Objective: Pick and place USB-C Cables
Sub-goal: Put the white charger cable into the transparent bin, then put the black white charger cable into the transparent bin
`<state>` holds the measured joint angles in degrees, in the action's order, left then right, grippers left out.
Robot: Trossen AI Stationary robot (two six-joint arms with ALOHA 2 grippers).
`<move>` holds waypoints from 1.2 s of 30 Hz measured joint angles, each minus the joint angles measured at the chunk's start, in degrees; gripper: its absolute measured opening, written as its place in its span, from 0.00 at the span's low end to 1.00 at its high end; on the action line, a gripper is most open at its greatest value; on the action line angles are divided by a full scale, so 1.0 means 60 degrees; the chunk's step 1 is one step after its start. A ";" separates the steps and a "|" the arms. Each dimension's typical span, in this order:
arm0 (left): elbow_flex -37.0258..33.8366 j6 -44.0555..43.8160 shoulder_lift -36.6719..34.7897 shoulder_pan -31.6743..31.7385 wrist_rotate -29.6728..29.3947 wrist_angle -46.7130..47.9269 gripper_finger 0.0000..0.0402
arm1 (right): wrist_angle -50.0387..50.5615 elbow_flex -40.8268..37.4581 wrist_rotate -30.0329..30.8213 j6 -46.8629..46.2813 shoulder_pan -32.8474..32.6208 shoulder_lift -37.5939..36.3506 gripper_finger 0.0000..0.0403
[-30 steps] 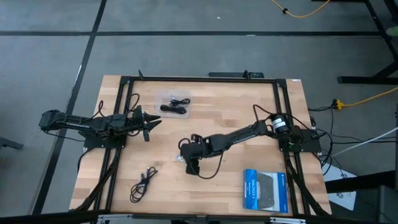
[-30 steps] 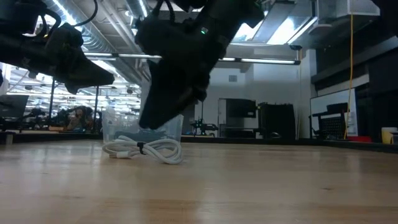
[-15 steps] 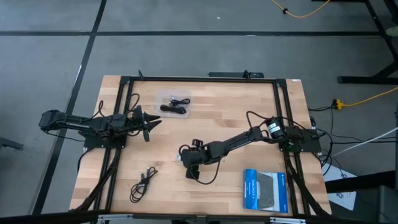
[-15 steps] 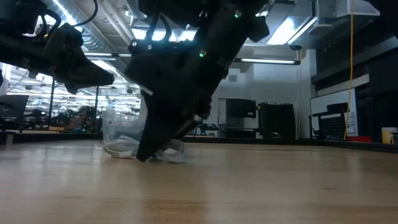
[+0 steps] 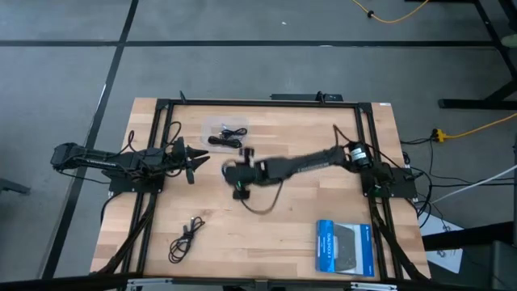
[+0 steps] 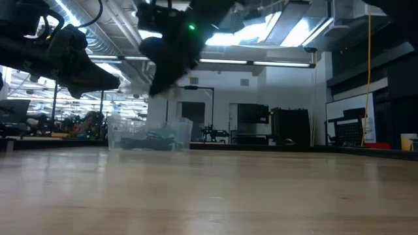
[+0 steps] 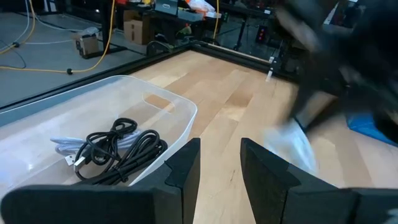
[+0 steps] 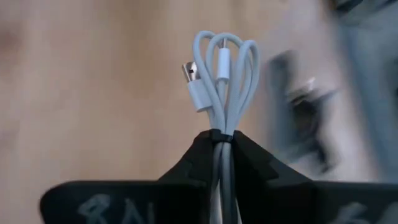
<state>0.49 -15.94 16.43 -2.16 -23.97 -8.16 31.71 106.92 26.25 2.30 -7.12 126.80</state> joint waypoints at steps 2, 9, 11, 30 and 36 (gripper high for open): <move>0.0000 -0.0004 0.0000 0.0000 0.0000 -0.0004 0.27 | -0.0134 0.0610 -0.0098 0.0845 0.0511 0.0001 0.09; 0.0000 0.0000 0.0000 -0.0002 -0.0017 0.0000 0.27 | -0.0021 0.1990 -0.2633 0.1134 0.2725 -0.0007 0.09; 0.0000 0.0000 0.0000 0.0000 -0.0102 0.0000 0.27 | -0.0146 0.2013 -0.4215 0.0927 0.3273 -0.0018 0.09; 0.0000 0.0007 0.0000 0.0001 -0.0153 0.0000 0.27 | 0.0635 0.1587 -0.6883 -0.1328 0.4210 -0.0007 0.68; 0.0000 0.0000 0.0000 -0.0001 -0.0150 0.0001 0.27 | 0.3858 0.1591 -0.8329 -0.1583 0.3530 -0.0017 0.68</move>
<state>0.49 -15.94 16.43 -2.17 -24.87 -8.16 54.86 116.46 -23.73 -7.20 14.06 126.70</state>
